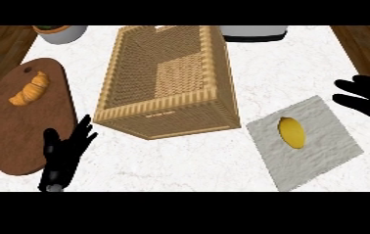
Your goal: Pick the lemon from the placemat and place it in the basket
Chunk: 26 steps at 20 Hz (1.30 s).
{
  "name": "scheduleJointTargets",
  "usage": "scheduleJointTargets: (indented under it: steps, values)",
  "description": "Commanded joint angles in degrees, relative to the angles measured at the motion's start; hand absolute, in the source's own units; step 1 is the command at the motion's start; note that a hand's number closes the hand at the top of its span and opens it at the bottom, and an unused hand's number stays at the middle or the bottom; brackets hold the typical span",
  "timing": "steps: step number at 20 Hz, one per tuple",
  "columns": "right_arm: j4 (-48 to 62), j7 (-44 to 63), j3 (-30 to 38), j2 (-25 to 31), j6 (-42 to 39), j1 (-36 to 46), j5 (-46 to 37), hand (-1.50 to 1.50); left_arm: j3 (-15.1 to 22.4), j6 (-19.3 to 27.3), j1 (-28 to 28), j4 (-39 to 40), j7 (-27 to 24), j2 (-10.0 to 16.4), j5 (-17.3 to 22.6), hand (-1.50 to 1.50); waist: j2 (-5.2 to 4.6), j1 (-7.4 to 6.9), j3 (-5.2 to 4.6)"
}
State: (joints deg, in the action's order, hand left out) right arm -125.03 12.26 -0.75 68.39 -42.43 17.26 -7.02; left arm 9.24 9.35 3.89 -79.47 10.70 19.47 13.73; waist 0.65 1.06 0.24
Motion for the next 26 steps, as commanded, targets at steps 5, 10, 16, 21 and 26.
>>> scheduleJointTargets:
  steps: [5, 10, 16, 21, 26]
  values:
    - [-1.5, 0.3, 5.5, -1.6, -7.2, -3.0, 0.5, -1.50, 1.1, -0.3, 3.1, -2.3, 4.4, -0.9, -1.3, 0.00, -0.53, -0.82, -0.24]
    - [2.0, -3.5, 1.9, -7.7, -4.9, -4.2, -6.5, -1.50, -0.7, -2.2, 2.7, -2.5, 4.8, 0.5, -1.0, 0.00, -0.71, -1.54, -0.22]
    - [3.9, -10.4, -4.3, -13.8, 2.1, -10.2, -19.6, -1.50, 1.0, -2.2, 4.6, 1.0, 0.9, -2.2, -3.2, 0.00, -0.86, -1.69, -0.16]
    - [10.0, -13.3, -10.1, -18.2, 7.0, -9.1, -28.7, -1.50, 0.3, -2.5, 4.4, -4.0, 5.4, -1.1, -3.0, 0.00, -0.84, -2.33, -0.17]
    - [11.8, -14.1, -12.8, -19.6, 8.2, -10.4, -36.1, -1.50, -2.6, -4.8, 2.6, -0.2, 3.3, -1.0, -2.0, 0.00, -0.72, -1.47, -0.23]
